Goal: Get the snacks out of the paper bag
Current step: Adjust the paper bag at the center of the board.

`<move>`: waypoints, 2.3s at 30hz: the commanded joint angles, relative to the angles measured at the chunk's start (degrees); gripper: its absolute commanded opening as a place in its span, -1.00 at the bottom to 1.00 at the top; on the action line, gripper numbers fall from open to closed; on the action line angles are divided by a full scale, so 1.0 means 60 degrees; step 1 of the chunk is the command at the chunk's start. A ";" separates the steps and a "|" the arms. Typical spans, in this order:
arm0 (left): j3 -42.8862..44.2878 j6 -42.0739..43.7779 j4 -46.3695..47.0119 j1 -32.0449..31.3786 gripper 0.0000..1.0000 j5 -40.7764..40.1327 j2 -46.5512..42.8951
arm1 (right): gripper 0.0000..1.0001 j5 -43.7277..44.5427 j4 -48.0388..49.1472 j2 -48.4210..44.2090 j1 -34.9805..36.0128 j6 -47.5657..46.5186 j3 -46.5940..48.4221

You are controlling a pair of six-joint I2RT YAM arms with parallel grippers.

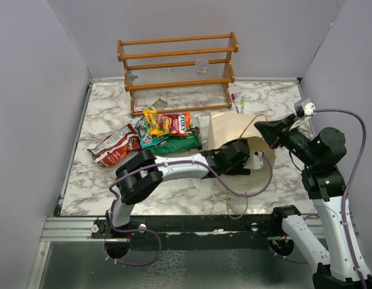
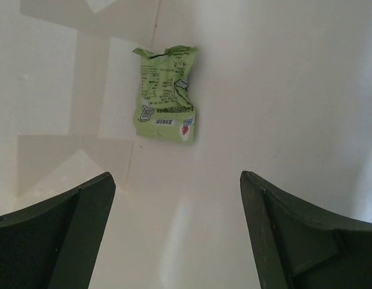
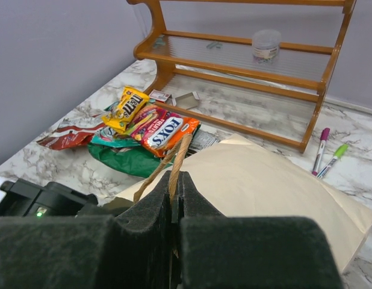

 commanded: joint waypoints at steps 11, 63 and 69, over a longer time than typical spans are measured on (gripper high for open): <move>0.1143 -0.3878 0.2681 0.0743 0.77 -0.0831 0.1728 | -0.96 -0.0358 0.0182 0.0057 0.0034 0.0249 0.0158; -0.2800 -0.7164 0.3917 -0.0105 0.18 -0.1338 -0.1232 | -0.96 -0.1191 0.0804 0.0308 0.0034 0.1234 0.0222; -0.3395 -0.7073 0.4209 -0.0196 0.26 -0.0845 -0.1826 | -0.96 -0.3387 0.1138 0.0549 0.0033 0.0041 0.0179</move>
